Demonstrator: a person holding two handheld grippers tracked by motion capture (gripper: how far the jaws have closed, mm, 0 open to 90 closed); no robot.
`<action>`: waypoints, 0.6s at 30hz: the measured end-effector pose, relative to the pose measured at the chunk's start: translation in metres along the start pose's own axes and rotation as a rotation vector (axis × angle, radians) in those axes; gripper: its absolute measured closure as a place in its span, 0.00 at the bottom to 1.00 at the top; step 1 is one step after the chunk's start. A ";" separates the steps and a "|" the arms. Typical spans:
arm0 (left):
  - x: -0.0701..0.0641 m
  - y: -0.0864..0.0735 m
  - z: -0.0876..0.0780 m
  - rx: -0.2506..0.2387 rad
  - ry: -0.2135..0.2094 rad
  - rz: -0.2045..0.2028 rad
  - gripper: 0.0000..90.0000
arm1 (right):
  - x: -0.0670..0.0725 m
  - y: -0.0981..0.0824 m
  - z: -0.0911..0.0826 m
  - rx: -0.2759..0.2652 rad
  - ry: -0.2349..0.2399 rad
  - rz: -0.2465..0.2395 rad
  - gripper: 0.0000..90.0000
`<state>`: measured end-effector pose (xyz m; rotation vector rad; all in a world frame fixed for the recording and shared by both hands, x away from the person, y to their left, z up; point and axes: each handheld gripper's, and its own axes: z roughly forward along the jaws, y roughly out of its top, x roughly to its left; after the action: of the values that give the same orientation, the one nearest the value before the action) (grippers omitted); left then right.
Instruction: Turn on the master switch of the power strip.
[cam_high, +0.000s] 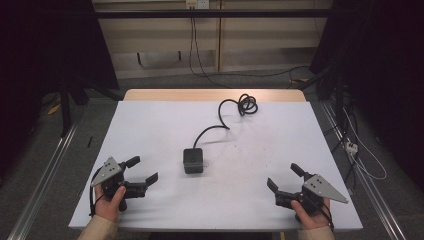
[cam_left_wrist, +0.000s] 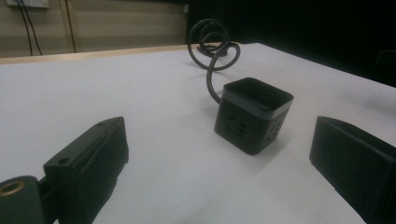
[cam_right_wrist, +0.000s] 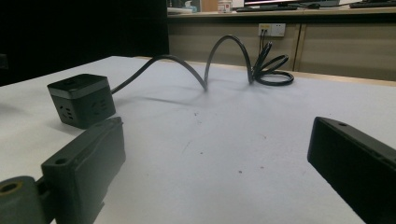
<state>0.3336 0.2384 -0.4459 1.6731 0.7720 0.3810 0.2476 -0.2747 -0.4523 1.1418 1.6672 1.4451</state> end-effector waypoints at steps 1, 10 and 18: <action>0.000 0.000 0.000 0.000 -0.001 0.002 0.05 | 0.000 0.000 0.000 0.001 -0.001 -0.002 0.04; -0.002 0.006 0.002 -0.015 -0.009 -0.001 0.05 | 0.000 0.001 -0.001 -0.005 -0.005 -0.002 0.04; -0.004 0.013 0.013 -0.002 -0.010 -0.027 0.05 | -0.001 0.002 -0.002 -0.008 -0.011 -0.007 0.04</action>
<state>0.3427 0.2250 -0.4361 1.6601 0.7856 0.3538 0.2467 -0.2762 -0.4505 1.1364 1.6553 1.4370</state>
